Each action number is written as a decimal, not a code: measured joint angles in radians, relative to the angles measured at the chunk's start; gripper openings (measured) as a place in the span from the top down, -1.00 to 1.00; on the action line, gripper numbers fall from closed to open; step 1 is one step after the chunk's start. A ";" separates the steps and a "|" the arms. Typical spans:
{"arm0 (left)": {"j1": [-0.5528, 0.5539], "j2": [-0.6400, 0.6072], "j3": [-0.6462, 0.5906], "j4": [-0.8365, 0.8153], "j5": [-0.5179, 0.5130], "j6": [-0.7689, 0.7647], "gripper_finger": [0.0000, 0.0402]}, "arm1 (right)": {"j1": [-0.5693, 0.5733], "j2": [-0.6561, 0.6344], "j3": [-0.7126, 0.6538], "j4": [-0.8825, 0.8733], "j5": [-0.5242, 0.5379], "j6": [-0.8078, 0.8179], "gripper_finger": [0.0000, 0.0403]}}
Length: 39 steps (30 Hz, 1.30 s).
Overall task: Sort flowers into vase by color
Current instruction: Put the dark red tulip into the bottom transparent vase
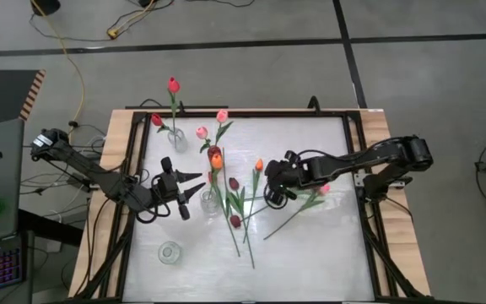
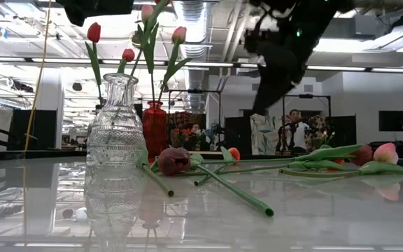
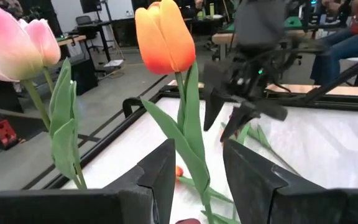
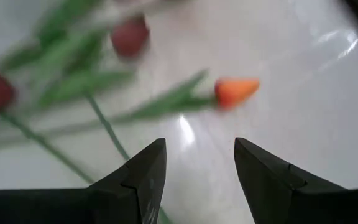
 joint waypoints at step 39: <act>0.001 0.000 0.000 -0.043 0.002 -0.054 0.39 | -0.060 0.225 0.000 -0.154 -0.285 -0.236 0.10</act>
